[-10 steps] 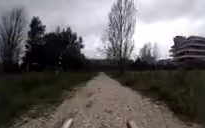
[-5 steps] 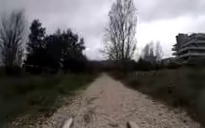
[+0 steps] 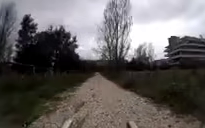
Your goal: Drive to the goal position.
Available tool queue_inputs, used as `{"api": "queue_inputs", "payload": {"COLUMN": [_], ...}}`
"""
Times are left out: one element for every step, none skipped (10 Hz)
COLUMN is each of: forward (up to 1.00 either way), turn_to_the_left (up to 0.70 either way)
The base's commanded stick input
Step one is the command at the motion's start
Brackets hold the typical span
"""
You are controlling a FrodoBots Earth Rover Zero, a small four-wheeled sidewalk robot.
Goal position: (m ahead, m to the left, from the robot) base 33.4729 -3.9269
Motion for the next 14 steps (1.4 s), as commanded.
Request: {"api": "queue_inputs", "payload": {"forward": [0.7,0.7,0.7,0.7,0.7,0.7,0.7,0.7,0.7,0.7,0.7,0.7,0.7,0.7], "turn_to_the_left": [0.0,0.0,0.0,0.0,0.0,0.0,0.0,-0.09,-0.31,-0.23,0.0,0.0,0.0,0.0]}}
